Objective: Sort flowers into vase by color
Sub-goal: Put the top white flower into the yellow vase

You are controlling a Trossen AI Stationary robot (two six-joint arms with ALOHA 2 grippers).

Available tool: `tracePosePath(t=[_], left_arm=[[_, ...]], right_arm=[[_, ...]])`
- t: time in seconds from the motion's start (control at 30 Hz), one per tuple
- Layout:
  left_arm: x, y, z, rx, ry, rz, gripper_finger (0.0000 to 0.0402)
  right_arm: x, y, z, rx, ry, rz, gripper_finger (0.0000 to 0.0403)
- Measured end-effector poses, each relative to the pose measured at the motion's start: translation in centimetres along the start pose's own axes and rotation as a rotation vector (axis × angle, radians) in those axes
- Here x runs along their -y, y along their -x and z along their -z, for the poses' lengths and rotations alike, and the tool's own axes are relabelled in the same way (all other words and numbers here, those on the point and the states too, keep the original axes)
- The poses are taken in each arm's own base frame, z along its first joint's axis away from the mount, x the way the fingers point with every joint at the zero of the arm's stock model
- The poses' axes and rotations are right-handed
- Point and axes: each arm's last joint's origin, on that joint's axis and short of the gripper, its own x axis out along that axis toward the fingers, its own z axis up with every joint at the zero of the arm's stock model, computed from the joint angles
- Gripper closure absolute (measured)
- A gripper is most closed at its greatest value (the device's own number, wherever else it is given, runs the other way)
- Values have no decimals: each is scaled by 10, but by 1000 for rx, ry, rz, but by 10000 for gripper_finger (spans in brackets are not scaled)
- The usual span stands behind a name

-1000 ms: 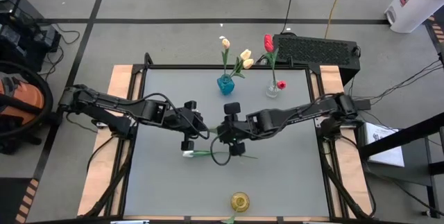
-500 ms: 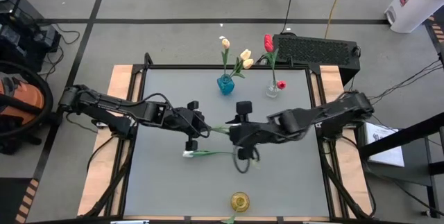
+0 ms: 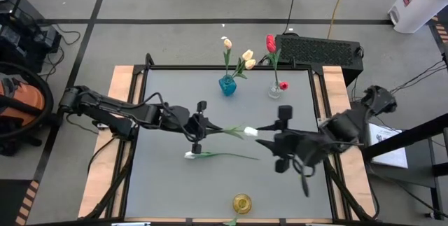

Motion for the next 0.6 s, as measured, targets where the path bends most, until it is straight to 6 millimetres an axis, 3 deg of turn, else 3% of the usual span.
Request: tracePosePath(t=[0.33,0.6], left_arm=[[2,-1,-2,305,-97,38,392],[2,2,-9,412,-157,66,392]], right_arm=[[-20,41,27,-49,-25,154,250],[-51,41,81,34,-43,316,250]])
